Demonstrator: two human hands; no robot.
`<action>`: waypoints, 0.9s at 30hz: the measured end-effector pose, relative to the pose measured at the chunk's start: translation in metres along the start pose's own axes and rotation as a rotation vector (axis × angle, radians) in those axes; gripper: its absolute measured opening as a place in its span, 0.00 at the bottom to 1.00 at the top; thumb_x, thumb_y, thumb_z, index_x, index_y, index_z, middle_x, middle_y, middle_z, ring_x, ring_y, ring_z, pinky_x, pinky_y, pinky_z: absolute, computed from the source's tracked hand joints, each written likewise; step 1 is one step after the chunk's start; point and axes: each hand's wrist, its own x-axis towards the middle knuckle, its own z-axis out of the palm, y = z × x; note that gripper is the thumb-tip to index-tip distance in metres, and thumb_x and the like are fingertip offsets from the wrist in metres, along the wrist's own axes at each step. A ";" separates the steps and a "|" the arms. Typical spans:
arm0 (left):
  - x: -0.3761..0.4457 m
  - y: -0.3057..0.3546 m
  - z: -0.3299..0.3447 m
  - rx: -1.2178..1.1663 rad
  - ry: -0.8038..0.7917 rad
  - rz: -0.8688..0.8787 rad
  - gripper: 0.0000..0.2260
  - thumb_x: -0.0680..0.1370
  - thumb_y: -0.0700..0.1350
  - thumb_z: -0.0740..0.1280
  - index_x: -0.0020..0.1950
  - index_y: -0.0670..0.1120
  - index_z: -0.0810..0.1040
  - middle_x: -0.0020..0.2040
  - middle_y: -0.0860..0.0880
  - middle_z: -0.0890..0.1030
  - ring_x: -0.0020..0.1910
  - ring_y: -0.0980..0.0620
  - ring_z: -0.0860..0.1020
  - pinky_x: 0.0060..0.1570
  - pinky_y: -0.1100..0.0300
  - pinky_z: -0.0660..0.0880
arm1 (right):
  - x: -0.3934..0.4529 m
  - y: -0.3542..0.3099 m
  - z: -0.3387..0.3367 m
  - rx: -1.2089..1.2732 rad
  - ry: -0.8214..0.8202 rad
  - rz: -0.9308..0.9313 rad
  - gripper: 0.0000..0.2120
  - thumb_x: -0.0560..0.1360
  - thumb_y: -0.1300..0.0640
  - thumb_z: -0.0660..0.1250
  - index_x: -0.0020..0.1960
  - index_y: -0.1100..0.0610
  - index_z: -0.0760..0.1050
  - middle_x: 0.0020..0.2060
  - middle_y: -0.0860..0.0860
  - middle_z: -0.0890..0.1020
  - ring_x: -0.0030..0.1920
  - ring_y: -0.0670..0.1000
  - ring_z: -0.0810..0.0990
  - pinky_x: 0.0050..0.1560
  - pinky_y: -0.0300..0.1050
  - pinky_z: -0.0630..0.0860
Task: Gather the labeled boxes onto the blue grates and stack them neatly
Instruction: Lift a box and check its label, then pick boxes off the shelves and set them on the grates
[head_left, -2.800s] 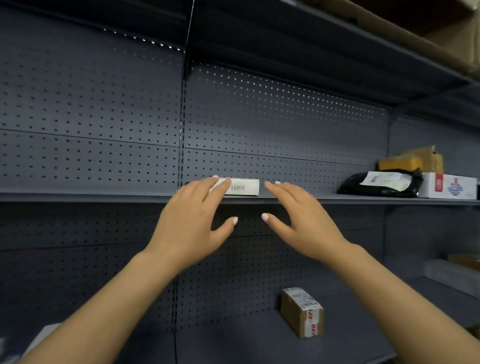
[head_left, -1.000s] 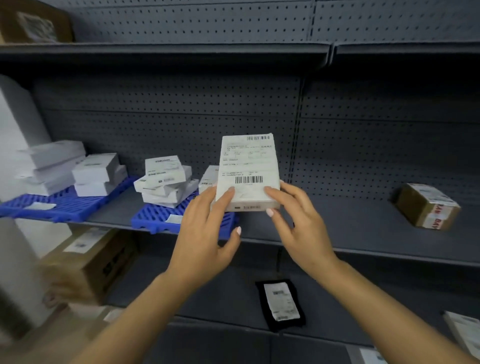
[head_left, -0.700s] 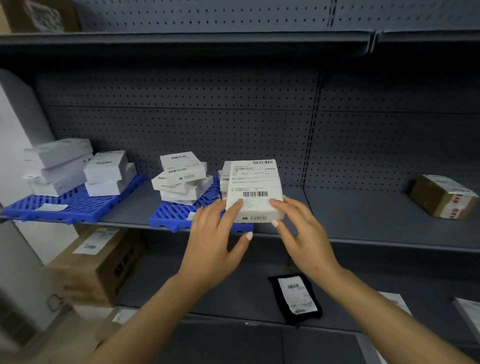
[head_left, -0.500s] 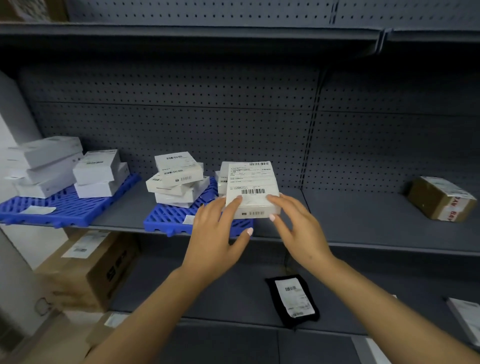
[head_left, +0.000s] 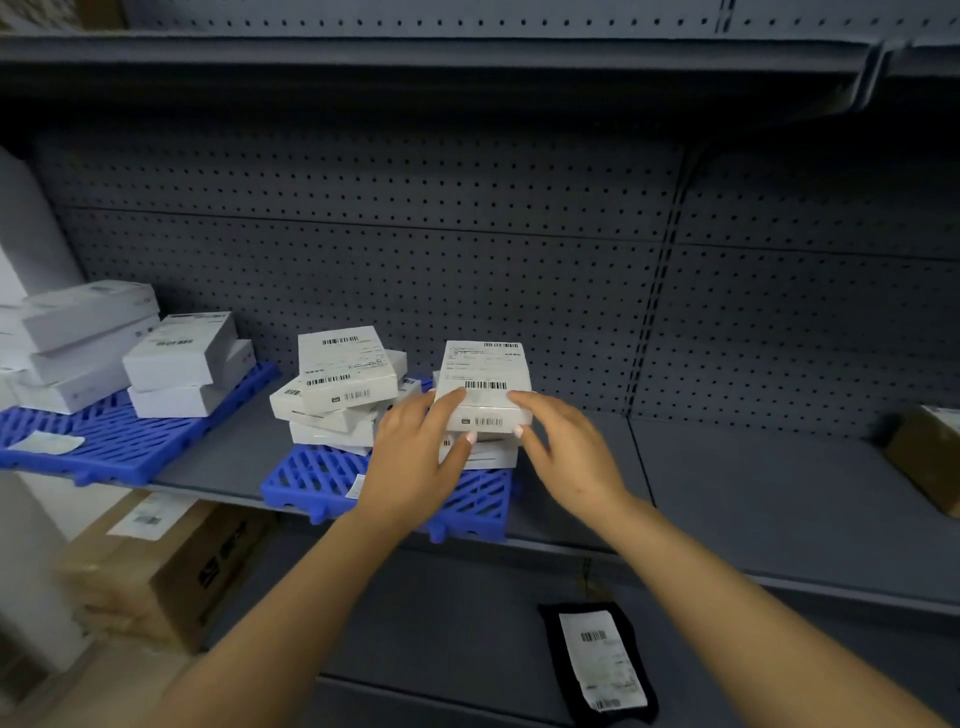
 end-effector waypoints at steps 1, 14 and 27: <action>0.001 -0.003 0.002 0.007 -0.004 0.002 0.26 0.77 0.60 0.54 0.71 0.50 0.66 0.65 0.47 0.73 0.65 0.45 0.68 0.63 0.44 0.68 | 0.002 0.003 0.001 -0.003 -0.015 -0.006 0.19 0.79 0.58 0.62 0.70 0.53 0.68 0.67 0.50 0.73 0.66 0.51 0.70 0.66 0.45 0.65; -0.030 0.029 -0.030 0.122 0.044 0.187 0.24 0.79 0.55 0.58 0.73 0.47 0.66 0.69 0.41 0.69 0.67 0.41 0.67 0.65 0.43 0.67 | -0.045 -0.006 -0.041 -0.129 -0.084 -0.080 0.29 0.79 0.46 0.61 0.76 0.45 0.53 0.76 0.46 0.54 0.75 0.46 0.49 0.73 0.42 0.47; -0.133 0.089 0.012 0.029 -0.212 0.438 0.23 0.78 0.54 0.59 0.72 0.47 0.68 0.67 0.42 0.71 0.64 0.41 0.71 0.63 0.42 0.68 | -0.231 -0.006 -0.069 -0.219 -0.025 0.130 0.28 0.77 0.41 0.57 0.74 0.49 0.62 0.74 0.51 0.62 0.75 0.51 0.56 0.73 0.56 0.58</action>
